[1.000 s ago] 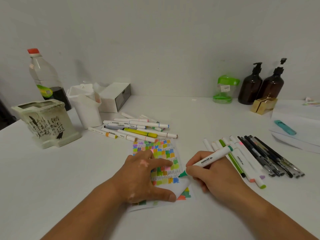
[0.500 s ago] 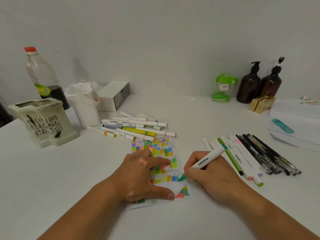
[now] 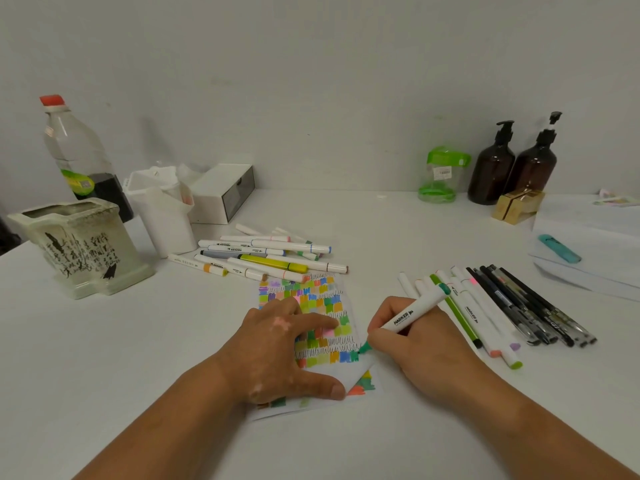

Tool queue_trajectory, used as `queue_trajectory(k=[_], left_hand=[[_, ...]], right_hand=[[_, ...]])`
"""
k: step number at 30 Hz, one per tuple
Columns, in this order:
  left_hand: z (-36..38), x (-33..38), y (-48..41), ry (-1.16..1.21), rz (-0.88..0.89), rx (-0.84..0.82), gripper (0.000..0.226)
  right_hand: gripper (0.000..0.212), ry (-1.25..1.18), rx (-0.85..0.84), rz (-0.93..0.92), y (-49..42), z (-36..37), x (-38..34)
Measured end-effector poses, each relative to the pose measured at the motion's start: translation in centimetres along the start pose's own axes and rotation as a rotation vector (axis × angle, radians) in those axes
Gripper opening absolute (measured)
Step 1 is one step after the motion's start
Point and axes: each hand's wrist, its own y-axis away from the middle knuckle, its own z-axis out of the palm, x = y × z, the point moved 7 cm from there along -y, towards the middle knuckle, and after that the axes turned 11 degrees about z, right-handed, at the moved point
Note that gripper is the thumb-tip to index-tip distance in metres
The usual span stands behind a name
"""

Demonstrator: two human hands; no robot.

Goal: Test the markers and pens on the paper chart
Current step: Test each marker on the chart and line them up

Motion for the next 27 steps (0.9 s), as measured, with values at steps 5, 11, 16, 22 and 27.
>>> queue_trajectory(k=[5, 11, 16, 22, 27], left_hand=[[-0.2, 0.0, 0.3, 0.091, -0.007, 0.052, 0.097], [-2.3, 0.0, 0.6, 0.501, -0.002, 0.305, 0.041], [-3.2, -0.1, 1.0, 0.766, 0.002, 0.435, 0.048], [-2.4, 0.4, 0.5, 1.103, -0.03, 0.422, 0.035], [-2.5, 0.6, 0.6, 1.137, -0.011, 0.429, 0.027]], right_hand=[[0.013, -0.241, 0.064, -0.02, -0.1, -1.2, 0.0], [0.01, -0.662, 0.069, -0.017, -0.6, -3.0, 0.0], [0.01, -0.693, 0.032, -0.046, -0.7, -3.0, -0.2], [0.006, -0.869, -0.131, -0.045, -0.1, -2.2, -1.2], [0.011, -0.821, -0.152, -0.072, 0.3, -2.0, -1.7]])
